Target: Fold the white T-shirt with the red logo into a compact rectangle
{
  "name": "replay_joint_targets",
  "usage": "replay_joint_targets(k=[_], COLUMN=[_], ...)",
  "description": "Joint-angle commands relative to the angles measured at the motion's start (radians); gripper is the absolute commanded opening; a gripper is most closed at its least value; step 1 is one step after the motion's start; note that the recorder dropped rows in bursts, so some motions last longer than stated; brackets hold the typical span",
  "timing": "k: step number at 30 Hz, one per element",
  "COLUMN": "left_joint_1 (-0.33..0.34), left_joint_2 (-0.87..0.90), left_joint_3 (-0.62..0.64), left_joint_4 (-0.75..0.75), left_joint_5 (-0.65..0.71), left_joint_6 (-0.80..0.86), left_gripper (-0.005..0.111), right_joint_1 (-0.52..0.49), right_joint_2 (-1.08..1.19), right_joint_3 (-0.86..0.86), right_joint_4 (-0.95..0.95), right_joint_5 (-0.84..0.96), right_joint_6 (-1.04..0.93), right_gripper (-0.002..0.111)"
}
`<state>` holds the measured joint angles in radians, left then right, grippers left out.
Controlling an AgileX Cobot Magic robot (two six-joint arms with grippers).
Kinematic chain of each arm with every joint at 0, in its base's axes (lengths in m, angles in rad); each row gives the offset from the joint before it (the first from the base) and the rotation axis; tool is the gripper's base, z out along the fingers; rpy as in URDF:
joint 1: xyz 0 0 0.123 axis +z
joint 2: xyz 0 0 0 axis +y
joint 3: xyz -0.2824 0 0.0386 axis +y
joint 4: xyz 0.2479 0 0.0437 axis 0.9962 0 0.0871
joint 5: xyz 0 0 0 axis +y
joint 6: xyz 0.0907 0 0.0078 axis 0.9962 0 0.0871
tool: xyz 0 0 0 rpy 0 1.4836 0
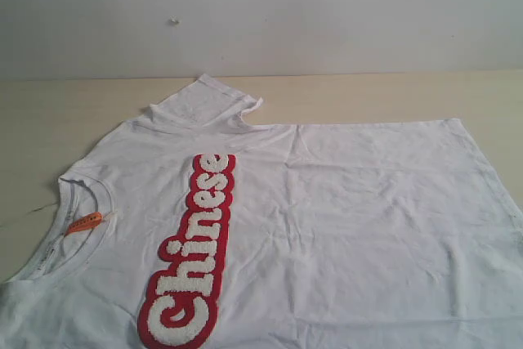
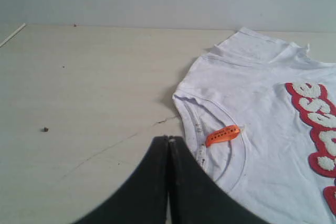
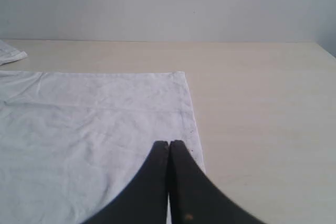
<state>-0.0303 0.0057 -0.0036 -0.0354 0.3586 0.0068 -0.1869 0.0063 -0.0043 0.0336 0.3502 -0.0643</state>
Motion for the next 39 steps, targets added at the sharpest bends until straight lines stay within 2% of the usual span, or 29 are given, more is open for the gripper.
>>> replay_joint_targets(k=[1, 30, 39], left_joint_1=[0.002, 0.002, 0.002], left_joint_2=[-0.006, -0.006, -0.006], left_joint_3=[0.004, 0.004, 0.004], left_joint_4=[0.002, -0.001, -0.009], left_joint_5=[-0.007, -0.018, -0.198], left_joint_6=[0.001, -0.013, -0.023], left_gripper=[0.0, 0.0, 0.0], right_joint_1=[0.001, 0.001, 0.001], right_joint_2=[-0.006, -0.006, -0.006], right_joint_3=[0.004, 0.004, 0.004], right_joint_4=[0.004, 0.004, 0.004], right_joint_5=[-0.015, -0.015, -0.015], right_joint_6=[0.004, 0.008, 0.008], right_gripper=[0.0, 0.0, 0.0])
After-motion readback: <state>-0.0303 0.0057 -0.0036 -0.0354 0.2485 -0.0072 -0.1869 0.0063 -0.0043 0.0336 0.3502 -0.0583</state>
